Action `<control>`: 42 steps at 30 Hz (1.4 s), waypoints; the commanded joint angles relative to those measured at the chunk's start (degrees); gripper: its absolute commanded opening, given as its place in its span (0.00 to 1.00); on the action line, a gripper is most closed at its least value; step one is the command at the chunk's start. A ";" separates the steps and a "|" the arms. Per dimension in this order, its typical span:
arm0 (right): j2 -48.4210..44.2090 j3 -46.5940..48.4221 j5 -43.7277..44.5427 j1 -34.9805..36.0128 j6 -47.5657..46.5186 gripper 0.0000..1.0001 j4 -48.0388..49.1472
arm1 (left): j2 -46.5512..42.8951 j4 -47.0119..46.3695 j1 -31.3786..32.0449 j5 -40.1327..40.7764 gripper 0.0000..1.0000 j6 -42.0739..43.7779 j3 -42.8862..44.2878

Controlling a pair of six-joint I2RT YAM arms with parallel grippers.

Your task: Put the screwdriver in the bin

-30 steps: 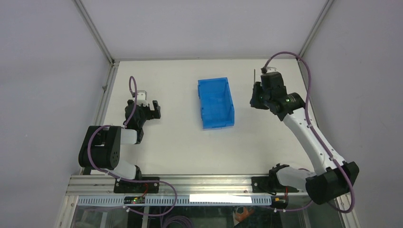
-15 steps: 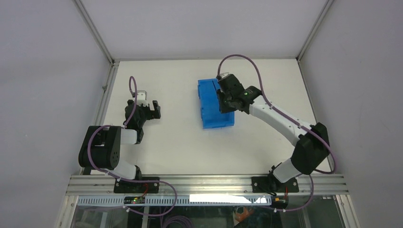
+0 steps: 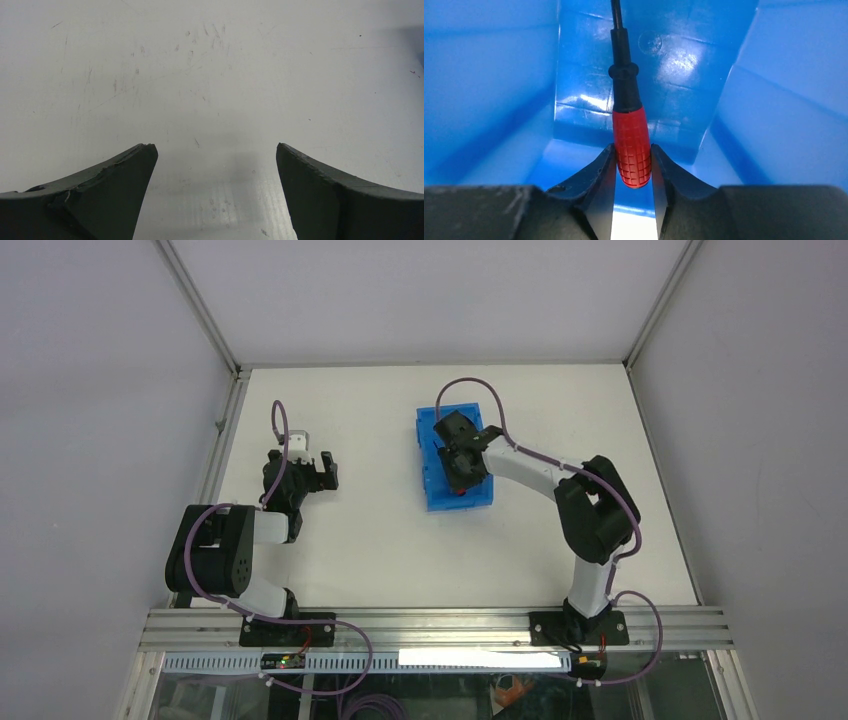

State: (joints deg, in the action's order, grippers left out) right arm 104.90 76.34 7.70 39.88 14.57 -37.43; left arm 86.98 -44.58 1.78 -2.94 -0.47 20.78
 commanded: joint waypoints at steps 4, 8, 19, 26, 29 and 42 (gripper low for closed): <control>1.53 5.31 1.79 0.02 0.06 0.44 1.98 | -0.61 -1.83 -0.11 0.10 0.99 -0.51 1.07; 1.13 6.94 2.13 0.02 0.14 0.48 1.18 | -0.59 -1.83 -0.11 0.17 0.99 -0.50 1.02; -14.42 7.51 12.36 -2.22 -2.15 0.77 -3.28 | -0.64 -1.83 -0.11 0.12 0.99 -0.54 1.02; -28.02 -1.86 9.08 -19.04 -4.25 0.99 -4.06 | -0.59 -1.83 -0.11 0.12 0.99 -0.50 1.02; -33.01 -4.78 6.61 -27.72 -5.53 0.99 -4.97 | -0.67 -1.83 -0.11 0.12 0.99 -0.50 1.03; -38.35 -8.74 6.82 -36.80 -2.43 0.99 -6.13 | -0.61 -1.80 -0.11 0.05 0.99 -0.50 1.02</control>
State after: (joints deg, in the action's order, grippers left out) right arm 68.69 67.42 15.33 3.46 11.53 -44.03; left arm 86.98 -44.58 1.78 -2.94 -0.47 20.78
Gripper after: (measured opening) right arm 0.991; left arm 0.992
